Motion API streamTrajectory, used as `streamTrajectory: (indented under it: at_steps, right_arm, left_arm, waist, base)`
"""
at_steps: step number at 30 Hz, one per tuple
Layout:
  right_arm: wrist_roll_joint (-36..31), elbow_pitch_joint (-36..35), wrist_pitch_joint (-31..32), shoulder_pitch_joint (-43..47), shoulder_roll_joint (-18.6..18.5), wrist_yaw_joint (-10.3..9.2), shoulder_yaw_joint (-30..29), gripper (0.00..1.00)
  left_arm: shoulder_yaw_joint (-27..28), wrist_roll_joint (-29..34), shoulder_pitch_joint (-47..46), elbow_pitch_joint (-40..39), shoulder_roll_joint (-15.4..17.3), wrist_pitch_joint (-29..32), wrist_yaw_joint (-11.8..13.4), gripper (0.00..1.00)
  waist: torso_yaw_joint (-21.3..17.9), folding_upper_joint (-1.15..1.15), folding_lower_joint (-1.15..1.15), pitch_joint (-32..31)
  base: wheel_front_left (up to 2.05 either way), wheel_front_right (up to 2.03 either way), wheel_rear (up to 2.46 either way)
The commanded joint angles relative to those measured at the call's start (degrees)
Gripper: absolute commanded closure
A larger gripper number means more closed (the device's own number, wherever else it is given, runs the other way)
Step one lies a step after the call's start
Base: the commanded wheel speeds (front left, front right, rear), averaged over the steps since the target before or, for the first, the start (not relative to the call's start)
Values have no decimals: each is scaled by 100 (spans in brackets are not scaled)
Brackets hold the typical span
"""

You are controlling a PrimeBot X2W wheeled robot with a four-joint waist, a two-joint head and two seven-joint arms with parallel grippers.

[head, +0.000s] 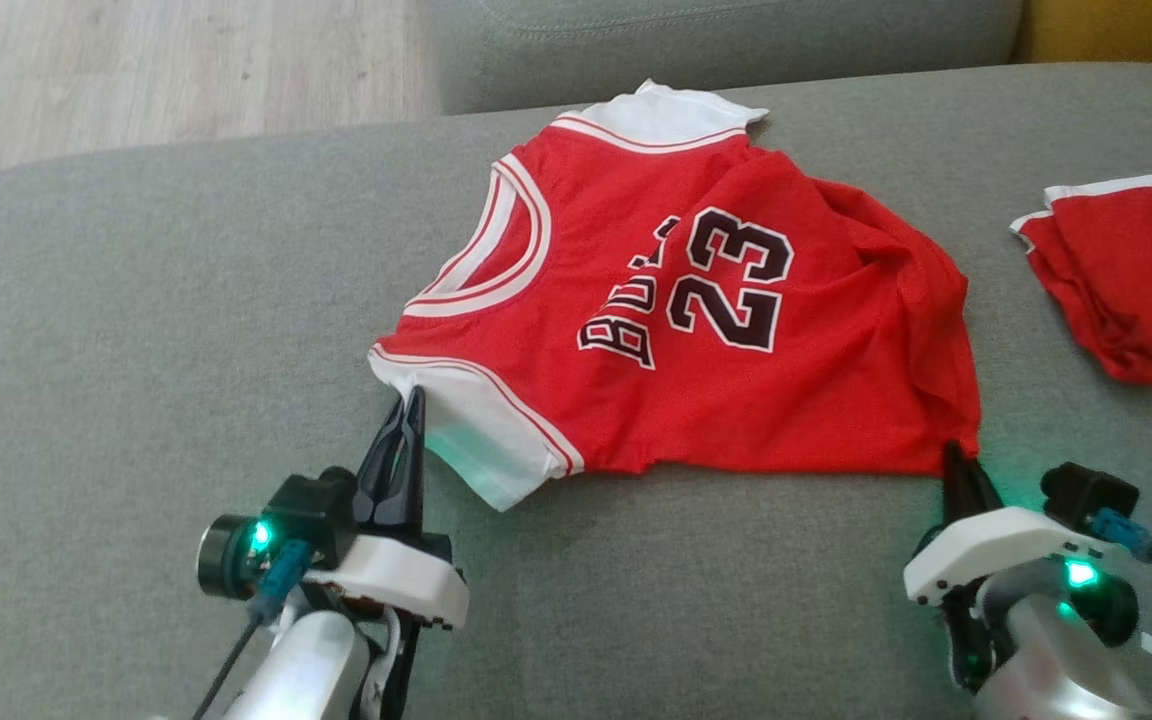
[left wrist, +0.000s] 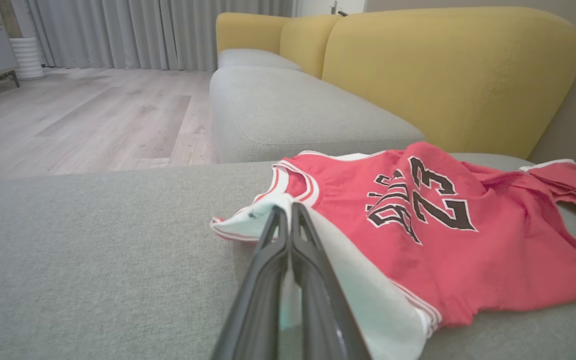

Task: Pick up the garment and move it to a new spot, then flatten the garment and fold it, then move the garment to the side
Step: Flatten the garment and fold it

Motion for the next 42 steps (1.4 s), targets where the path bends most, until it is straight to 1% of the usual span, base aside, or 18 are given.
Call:
streamTrajectory:
  at_steps: [1,5,8,9,12,15,18,20,23,25,29,33,37,42]
  right_arm:
    - [104,-46,-41,-100,3,-4,274,100]
    - [289,-180,-72,-136,3,-4,510,100]
    - [469,-529,-84,-135,3,-4,787,100]
    - [663,-862,-87,-132,3,-4,1012,100]
    - [931,-1444,-11,-187,3,-4,1239,100]
    - [958,-2143,198,-387,-33,-4,1223,100]
    - [1053,-2939,514,-668,-206,-4,1190,100]
    - [1118,-3446,737,-894,-369,-4,1203,100]
    - [1171,-4132,940,-1243,-637,-4,1214,100]
    - [1126,-4481,1015,-1439,-784,-4,1163,100]
    - [1008,-5051,1167,-1694,-954,-4,1137,100]
    - [878,-5587,1443,-1566,-989,-4,1032,100]
    - [654,-6057,1773,-1164,-965,-4,874,100]
    - [413,-6265,2215,-790,-870,-4,676,100]
  left_arm:
    - [212,-57,-280,-171,86,-87,-7,100]
    - [307,-200,-285,-223,80,-109,-39,100]
    - [445,-403,-345,-341,68,-112,-103,100]
    - [559,-588,-448,-460,48,-74,-177,100]
    - [717,-788,-753,-663,60,36,-263,100]
    - [876,-1043,-1264,-816,44,264,-388,100]
    - [1058,-1137,-1993,-854,97,449,-419,100]
    - [1208,-1267,-2494,-827,59,550,-413,100]
    - [1446,-1463,-3255,-695,-69,623,-336,100]
    - [1588,-1573,-3695,-580,-171,587,-264,100]
    - [1753,-1543,-4246,-438,-192,376,-168,100]
    - [1736,-1504,-4273,-556,-139,326,-191,100]
    - [1637,-1531,-4000,-801,-67,554,-185,100]
    - [1553,-1457,-3753,-963,178,847,-146,100]
  waist:
    - [-28,0,-1,-38]
    - [-75,0,-1,-124]
    - [-119,0,-1,-234]
    - [-141,0,-1,-313]
    - [-167,0,-1,-431]
    - [-188,0,-1,-539]
    - [-228,0,-1,-648]
    - [-268,0,-1,-693]
    - [-301,0,-1,-753]
    - [-330,0,-1,-802]
    - [-390,0,-1,-897]
    - [-396,0,-1,-963]
    - [-358,0,-1,-952]
    - [-291,0,-1,-762]
  base:
    - [0,0,0]
    - [0,0,0]
    - [0,0,0]
    - [0,0,0]
    - [0,0,0]
    - [0,0,0]
    - [0,0,0]
    - [0,0,0]
    - [0,0,0]
    - [0,0,0]
    - [0,0,0]
    - [0,0,0]
    - [0,0,0]
    - [0,0,0]
